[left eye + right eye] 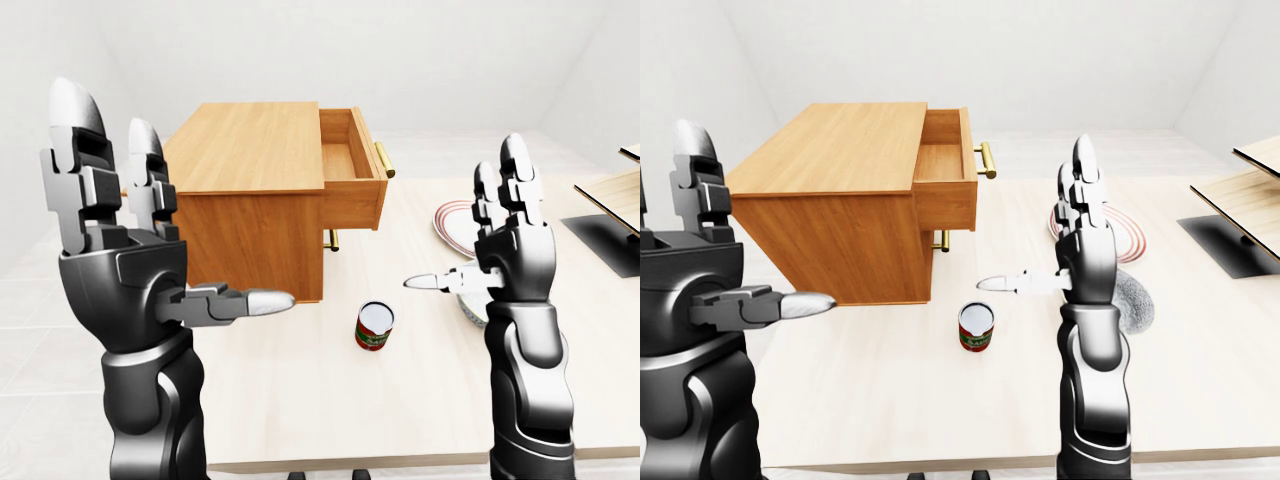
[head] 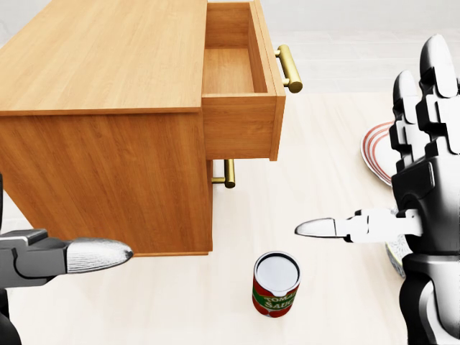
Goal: Close the top drawer of the cabinet.
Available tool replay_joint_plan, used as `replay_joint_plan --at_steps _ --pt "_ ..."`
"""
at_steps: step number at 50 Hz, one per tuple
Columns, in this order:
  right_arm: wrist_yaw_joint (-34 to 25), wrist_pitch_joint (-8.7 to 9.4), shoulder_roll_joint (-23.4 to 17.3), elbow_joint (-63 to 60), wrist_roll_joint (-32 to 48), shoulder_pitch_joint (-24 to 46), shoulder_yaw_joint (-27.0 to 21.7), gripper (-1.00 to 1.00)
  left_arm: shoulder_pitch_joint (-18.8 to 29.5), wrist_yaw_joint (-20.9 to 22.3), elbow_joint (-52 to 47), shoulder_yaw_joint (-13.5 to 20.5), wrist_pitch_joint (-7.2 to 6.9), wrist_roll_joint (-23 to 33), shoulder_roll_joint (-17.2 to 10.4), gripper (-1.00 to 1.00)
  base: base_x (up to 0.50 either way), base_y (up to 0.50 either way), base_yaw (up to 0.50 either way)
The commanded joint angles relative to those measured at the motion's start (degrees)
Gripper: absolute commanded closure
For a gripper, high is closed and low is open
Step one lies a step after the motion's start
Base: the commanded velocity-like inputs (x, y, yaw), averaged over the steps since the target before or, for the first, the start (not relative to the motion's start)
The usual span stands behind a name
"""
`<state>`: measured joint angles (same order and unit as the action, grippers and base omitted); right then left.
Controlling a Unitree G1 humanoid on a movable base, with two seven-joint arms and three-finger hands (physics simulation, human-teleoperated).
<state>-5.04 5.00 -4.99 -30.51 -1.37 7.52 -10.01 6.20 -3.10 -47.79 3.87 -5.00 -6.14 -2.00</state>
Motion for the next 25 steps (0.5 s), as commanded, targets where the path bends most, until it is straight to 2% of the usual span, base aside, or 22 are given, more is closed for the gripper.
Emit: replay_joint_plan --at_steps 1,3,7,14,25 --pt "1.7 0.00 -0.8 5.8 -0.5 4.5 1.4 -1.00 -1.1 0.2 -0.3 -0.6 0.00 0.2 0.4 -1.00 0.00 0.00 0.00" --pt "1.8 0.00 -1.0 5.7 -0.4 5.2 2.0 -1.00 -2.6 0.5 -0.9 -2.1 0.00 0.7 0.5 -1.00 0.00 0.00 0.00" --pt "2.2 0.00 -1.1 6.8 -0.5 6.9 2.3 -1.00 -2.6 0.7 -0.7 -2.6 0.00 0.9 0.8 -1.00 0.00 0.00 0.00" --pt "2.7 0.00 -1.6 9.9 0.0 9.7 3.3 -1.00 -2.7 1.1 -0.7 -2.1 0.00 1.0 0.8 -1.00 0.00 0.00 0.00" --pt "2.6 0.00 -1.6 9.9 0.1 9.7 3.3 -1.00 -2.7 1.2 -0.7 -2.0 0.00 1.0 0.9 -1.00 0.00 0.00 0.00"
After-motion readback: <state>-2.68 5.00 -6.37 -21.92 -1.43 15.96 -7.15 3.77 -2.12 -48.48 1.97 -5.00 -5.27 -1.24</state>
